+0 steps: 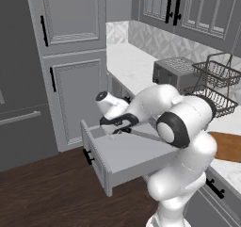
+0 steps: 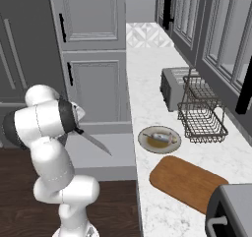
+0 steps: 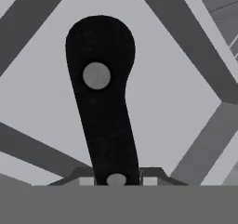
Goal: Pick up the knife from the drawer and place it on the cutting board. Then place the meat from the plate to the cutting board.
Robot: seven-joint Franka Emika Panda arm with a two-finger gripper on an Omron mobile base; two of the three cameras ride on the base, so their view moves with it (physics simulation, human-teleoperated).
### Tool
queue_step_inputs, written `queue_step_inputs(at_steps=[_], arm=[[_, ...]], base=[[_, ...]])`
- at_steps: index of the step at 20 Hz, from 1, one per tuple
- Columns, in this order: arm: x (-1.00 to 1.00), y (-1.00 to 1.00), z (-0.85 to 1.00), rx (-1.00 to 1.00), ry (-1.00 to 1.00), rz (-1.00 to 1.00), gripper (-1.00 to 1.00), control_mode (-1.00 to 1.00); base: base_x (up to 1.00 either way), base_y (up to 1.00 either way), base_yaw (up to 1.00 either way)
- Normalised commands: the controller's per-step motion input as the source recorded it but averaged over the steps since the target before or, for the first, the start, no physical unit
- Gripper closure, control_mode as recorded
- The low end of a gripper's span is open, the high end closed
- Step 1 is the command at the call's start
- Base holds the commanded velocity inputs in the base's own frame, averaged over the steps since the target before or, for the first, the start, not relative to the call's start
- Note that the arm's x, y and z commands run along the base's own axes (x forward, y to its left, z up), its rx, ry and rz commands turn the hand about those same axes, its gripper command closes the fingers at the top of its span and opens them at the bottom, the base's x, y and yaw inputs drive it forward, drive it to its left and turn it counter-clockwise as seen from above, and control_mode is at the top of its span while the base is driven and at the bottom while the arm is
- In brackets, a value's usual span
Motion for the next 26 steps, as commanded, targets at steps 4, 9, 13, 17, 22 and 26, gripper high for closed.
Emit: queue_step_inputs(at_steps=[4,9,13,17,22,26], arm=[[-0.82,-0.21,1.00,0.00,-0.23,0.00,1.00,-1.00],[-0.57,-0.57,1.00,-0.02,-0.22,0.00,1.00,-1.00],[-0.52,-1.00,0.92,-0.04,-0.17,0.10,1.00,-1.00],[-0.46,-1.00,0.26,-0.07,-0.01,0.20,1.00,-1.00],[-0.14,-1.00,0.00,0.00,0.22,0.16,1.00,-1.00],[-0.04,-1.00,0.00,0.00,0.32,0.14,1.00,-1.00]], base=[[0.00,0.00,0.00],[0.00,0.00,0.00],[0.00,0.00,0.00],[0.00,0.00,0.00],[0.00,0.00,0.00],[0.00,0.00,0.00]])
